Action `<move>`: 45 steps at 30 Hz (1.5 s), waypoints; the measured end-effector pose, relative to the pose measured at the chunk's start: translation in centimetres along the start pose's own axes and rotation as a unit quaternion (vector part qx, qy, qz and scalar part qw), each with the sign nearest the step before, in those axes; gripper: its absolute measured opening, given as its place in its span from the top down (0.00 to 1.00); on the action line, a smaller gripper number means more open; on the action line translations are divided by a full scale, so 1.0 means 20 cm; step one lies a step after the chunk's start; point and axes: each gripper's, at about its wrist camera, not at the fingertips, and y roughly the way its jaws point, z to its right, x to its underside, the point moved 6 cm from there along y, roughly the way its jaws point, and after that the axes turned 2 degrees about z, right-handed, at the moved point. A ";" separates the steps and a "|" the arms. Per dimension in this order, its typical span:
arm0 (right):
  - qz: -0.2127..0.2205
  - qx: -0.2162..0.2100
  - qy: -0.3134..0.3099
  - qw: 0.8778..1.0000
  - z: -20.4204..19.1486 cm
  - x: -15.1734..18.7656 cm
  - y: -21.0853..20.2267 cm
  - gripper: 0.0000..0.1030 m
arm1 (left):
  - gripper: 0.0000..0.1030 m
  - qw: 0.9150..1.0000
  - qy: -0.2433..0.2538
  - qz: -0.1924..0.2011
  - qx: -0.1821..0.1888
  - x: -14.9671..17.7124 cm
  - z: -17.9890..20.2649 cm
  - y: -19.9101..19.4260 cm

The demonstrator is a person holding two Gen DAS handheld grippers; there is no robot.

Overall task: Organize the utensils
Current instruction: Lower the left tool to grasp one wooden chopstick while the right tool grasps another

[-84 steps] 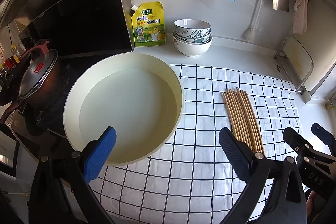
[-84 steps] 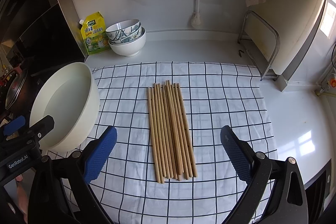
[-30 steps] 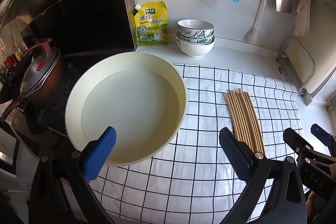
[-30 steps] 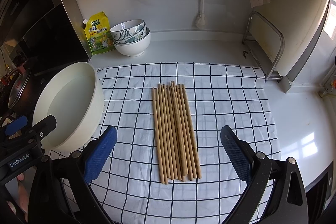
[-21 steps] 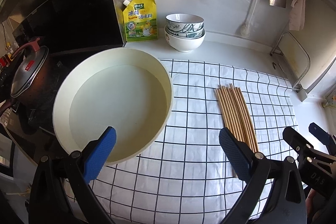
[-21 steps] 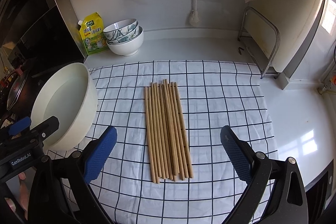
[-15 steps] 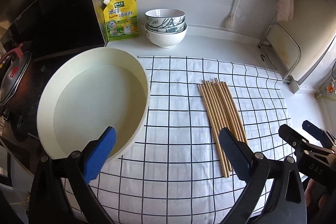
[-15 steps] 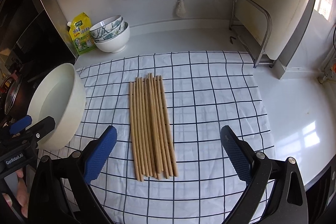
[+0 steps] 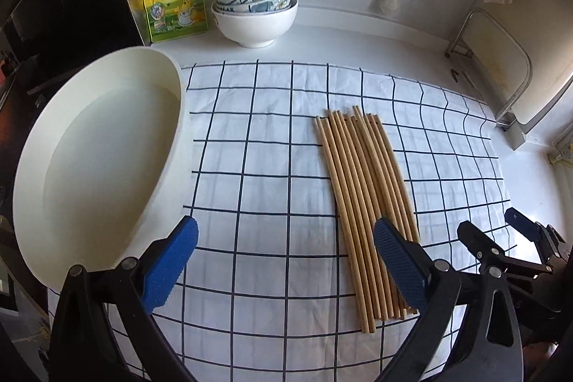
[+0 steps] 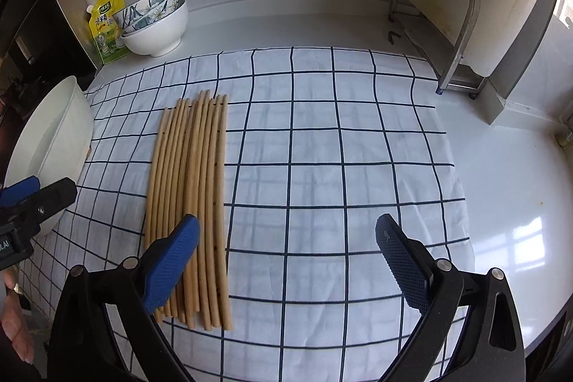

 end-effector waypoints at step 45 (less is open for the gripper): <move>-0.033 0.009 -0.056 0.998 0.03 -0.02 0.32 0.08 | 0.06 0.997 -0.024 -0.065 -0.033 0.12 0.06 0.37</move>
